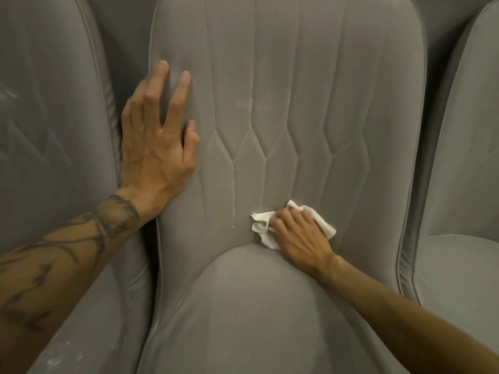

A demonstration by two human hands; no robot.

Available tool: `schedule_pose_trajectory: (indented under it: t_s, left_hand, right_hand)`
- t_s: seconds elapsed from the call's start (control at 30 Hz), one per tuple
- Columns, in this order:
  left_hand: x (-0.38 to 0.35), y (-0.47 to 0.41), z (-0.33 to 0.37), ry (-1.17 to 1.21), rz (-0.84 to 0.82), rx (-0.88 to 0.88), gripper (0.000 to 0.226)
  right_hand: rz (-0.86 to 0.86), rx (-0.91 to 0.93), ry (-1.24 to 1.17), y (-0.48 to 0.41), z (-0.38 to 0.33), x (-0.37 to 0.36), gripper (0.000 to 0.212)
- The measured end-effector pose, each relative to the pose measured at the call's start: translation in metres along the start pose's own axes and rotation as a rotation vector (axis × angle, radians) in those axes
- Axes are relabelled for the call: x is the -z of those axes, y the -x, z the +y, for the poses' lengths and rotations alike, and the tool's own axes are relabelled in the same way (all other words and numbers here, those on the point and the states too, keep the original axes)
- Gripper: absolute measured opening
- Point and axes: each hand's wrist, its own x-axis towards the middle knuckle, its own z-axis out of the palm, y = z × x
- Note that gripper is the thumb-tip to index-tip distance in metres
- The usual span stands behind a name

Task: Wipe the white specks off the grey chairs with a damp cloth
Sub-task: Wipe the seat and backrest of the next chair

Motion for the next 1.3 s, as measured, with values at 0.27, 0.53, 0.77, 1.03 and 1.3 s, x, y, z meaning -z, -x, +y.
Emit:
schedule_pose_trajectory:
  t_s: [0.27, 0.53, 0.77, 1.03, 1.3]
  left_hand:
    - [0.001, -0.001, 0.001, 0.000, -0.008, 0.015, 0.063]
    - [0.003, 0.000, 0.002, 0.004, -0.015, 0.019, 0.063]
    - [0.004, 0.000, 0.004, 0.022, -0.028, 0.030, 0.063]
    - [0.006, 0.001, 0.005, 0.025, -0.029, 0.028, 0.064]
    - [0.007, 0.001, 0.006, 0.018, -0.028, 0.032, 0.064]
  right_hand:
    - [0.153, -0.082, -0.002, -0.019, 0.006, 0.000, 0.017]
    - [0.435, -0.305, 0.045, -0.101, 0.057, 0.044, 0.020]
    - [0.438, -0.312, -0.026, -0.124, 0.021, 0.051, 0.020]
    - [0.741, -0.621, 0.096, -0.231, 0.065, 0.105, 0.032]
    - [0.578, -0.207, 0.118, -0.228, 0.062, 0.110, 0.026]
